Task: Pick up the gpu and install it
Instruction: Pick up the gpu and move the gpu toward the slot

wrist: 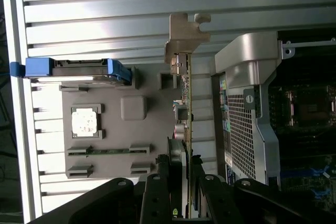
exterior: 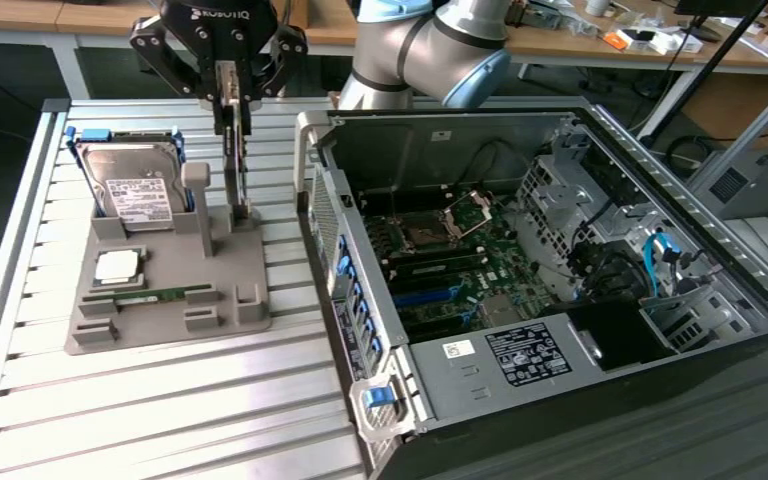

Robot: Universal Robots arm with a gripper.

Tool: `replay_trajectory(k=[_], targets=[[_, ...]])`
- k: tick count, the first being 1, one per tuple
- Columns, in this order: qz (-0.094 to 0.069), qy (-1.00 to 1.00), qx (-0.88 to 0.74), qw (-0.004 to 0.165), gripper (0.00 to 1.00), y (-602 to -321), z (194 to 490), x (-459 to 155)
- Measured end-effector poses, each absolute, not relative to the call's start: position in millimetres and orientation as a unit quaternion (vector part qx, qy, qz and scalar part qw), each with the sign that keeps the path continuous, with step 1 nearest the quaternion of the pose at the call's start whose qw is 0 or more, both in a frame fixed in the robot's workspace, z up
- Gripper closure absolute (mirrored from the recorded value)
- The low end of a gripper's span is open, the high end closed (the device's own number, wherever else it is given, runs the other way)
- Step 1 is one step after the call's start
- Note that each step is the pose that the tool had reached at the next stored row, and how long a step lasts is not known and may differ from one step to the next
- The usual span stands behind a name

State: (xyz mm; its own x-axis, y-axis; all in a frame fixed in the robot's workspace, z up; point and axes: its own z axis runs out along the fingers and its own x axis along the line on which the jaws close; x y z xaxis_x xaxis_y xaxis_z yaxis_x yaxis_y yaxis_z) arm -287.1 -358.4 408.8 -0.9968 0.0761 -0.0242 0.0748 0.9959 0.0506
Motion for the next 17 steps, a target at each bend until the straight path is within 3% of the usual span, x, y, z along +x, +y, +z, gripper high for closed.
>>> replay_trajectory(k=[17], targets=[[0.025,0.999,0.038,0.013,0.73,-358.4,413.2,-287.1]])
